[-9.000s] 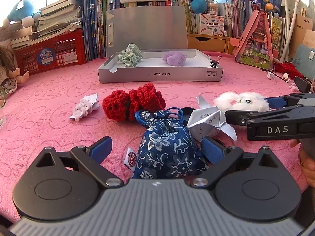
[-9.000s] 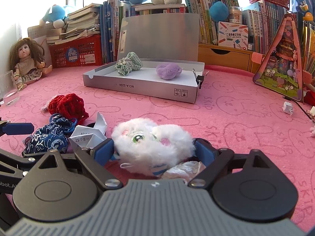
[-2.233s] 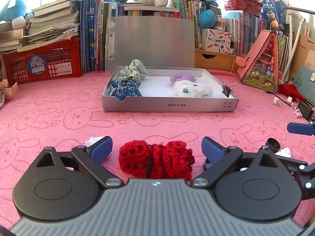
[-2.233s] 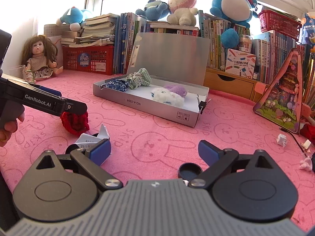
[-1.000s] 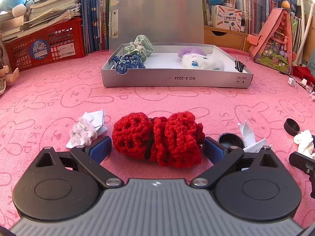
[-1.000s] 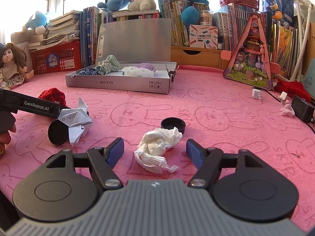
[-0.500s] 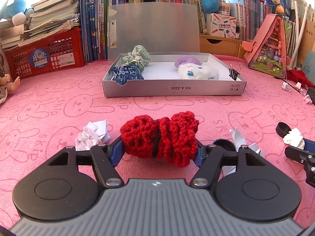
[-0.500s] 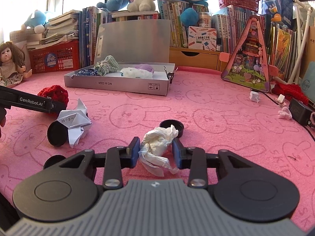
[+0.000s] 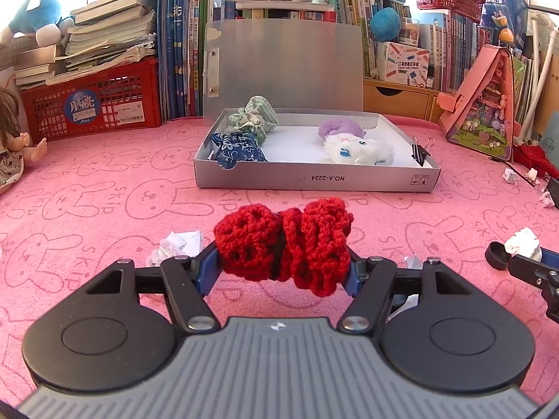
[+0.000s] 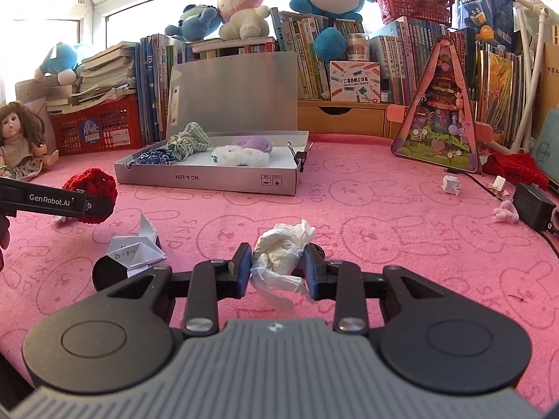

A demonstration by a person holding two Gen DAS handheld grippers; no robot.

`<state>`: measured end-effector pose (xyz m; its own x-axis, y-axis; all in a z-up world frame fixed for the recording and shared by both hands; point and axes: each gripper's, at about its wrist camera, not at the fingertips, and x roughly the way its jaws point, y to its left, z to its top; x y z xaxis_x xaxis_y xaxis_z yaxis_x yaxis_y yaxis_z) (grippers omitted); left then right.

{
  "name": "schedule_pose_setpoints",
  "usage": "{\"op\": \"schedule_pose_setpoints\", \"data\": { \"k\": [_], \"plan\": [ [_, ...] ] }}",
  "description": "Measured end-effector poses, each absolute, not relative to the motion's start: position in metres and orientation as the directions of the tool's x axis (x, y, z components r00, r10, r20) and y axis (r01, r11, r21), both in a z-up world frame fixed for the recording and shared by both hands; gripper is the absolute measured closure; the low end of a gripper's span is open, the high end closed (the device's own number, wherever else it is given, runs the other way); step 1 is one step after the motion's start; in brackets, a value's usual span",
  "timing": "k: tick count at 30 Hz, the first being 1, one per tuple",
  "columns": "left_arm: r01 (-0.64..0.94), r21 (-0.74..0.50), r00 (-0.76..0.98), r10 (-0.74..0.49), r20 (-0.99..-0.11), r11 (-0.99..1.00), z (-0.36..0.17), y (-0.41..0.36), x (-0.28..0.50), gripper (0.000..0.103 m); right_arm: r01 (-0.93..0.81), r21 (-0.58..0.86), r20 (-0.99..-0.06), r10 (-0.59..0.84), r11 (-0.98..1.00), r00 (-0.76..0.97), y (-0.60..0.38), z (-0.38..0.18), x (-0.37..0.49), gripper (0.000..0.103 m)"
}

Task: Organize objects
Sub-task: 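Grasp the red knitted piece with the left tool while the right tool grasps the crumpled tissue, then carry the red knitted piece and tissue with both tools into the grey box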

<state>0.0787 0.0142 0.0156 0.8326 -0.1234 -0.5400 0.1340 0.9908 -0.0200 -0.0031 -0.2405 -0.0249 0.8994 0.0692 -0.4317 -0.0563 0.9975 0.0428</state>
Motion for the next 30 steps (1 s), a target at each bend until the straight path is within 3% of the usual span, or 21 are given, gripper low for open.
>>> {"op": "schedule_pose_setpoints", "data": {
  "k": [23,30],
  "plan": [
    [0.166,-0.01,0.871,-0.151,-0.467,0.986,0.079,0.006,0.167,0.032,-0.09,0.099,-0.43,0.124,0.991,0.894,-0.264,0.038,0.095,0.067],
    [0.16,-0.087,0.851,-0.182,-0.493,0.983,0.093,0.003,0.234,0.032,-0.106,0.136,-0.468,0.158,0.985,0.869,-0.27,0.056,0.154,0.067]
  ]
}}
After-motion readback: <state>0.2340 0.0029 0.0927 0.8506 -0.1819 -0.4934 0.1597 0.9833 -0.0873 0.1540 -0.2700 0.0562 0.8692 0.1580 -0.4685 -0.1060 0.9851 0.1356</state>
